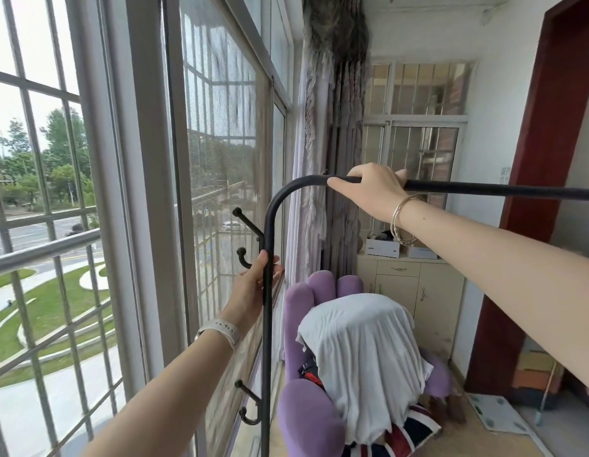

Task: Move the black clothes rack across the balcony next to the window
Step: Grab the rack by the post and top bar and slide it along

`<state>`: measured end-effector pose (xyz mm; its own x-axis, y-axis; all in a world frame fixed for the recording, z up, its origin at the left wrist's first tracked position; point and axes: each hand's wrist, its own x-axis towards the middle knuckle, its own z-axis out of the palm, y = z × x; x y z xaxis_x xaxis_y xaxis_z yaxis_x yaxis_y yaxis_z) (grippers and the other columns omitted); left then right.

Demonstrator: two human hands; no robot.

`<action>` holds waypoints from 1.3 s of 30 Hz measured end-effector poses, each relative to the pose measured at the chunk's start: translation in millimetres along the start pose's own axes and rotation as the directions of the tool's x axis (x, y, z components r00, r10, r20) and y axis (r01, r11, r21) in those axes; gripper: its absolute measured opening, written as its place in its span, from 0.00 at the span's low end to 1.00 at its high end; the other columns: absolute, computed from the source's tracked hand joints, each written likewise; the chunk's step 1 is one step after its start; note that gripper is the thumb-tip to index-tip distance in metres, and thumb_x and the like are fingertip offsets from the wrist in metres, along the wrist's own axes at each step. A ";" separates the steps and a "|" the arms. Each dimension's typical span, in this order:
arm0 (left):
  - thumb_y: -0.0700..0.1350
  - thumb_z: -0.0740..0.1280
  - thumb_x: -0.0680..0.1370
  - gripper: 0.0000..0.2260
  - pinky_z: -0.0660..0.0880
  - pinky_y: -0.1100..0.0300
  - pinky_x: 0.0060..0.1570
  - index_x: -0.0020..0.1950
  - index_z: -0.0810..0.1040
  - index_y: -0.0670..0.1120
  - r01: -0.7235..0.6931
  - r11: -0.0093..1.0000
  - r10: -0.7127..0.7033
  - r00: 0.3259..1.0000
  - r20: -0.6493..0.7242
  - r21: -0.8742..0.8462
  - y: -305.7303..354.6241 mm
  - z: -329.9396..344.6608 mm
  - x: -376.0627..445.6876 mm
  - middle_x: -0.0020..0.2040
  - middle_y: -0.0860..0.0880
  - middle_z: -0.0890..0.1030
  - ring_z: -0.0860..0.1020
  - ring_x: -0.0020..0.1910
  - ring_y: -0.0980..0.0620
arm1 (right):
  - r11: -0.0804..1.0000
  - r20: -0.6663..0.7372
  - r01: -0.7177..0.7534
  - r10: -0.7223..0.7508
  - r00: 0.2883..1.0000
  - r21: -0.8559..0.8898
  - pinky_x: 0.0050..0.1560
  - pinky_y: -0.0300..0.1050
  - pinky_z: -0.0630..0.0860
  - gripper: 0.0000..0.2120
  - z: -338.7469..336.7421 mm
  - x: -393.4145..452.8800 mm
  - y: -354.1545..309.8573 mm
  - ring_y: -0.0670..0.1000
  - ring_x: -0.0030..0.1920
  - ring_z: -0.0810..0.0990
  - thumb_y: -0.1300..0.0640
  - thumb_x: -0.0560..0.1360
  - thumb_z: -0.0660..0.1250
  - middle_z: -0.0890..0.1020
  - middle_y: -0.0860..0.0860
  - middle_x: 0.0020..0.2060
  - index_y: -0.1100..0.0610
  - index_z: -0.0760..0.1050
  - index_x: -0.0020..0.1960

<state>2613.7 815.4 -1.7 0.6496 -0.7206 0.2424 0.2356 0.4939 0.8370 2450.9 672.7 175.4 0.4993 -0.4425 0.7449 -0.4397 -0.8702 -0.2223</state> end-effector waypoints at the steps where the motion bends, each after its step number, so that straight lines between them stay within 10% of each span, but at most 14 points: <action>1: 0.52 0.64 0.78 0.18 0.71 0.57 0.63 0.55 0.78 0.38 0.003 1.000 -0.003 1.000 0.003 0.009 -0.2 -0.7 -0.2 0.40 0.46 0.80 0.77 0.48 0.48 | 1.000 0.004 -0.003 0.003 1.000 0.003 0.50 0.51 0.54 0.27 0.8 -0.3 -0.3 0.54 0.39 0.78 0.33 0.73 0.57 0.72 0.47 0.25 0.55 0.79 0.37; 31: 0.60 0.66 0.74 0.17 0.71 0.58 0.58 0.40 0.85 0.48 -0.045 0.993 0.045 0.999 0.003 0.110 -16.3 -34.6 -6.2 0.37 0.54 0.81 0.79 0.40 0.56 | 0.979 -0.160 0.077 -0.108 0.981 -0.187 0.37 0.49 0.47 0.27 47.2 -12.1 -6.7 0.50 0.38 0.70 0.29 0.71 0.49 0.76 0.44 0.30 0.49 0.72 0.32; 39: 0.61 0.63 0.73 0.22 0.77 0.66 0.45 0.53 0.79 0.44 -0.035 0.988 0.031 0.999 0.031 0.150 -17.5 -38.0 -6.0 0.40 0.52 0.81 0.80 0.43 0.55 | 0.983 -0.010 0.042 -0.044 0.999 -0.178 0.47 0.51 0.58 0.25 36.0 -17.3 -11.6 0.51 0.42 0.73 0.31 0.74 0.51 0.79 0.46 0.36 0.49 0.76 0.38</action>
<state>2633.2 829.6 -36.5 0.6337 -0.7198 0.2834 0.1011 0.4402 0.8922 2474.3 682.6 142.5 0.5111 -0.4014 0.7600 -0.5440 -0.8357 -0.0756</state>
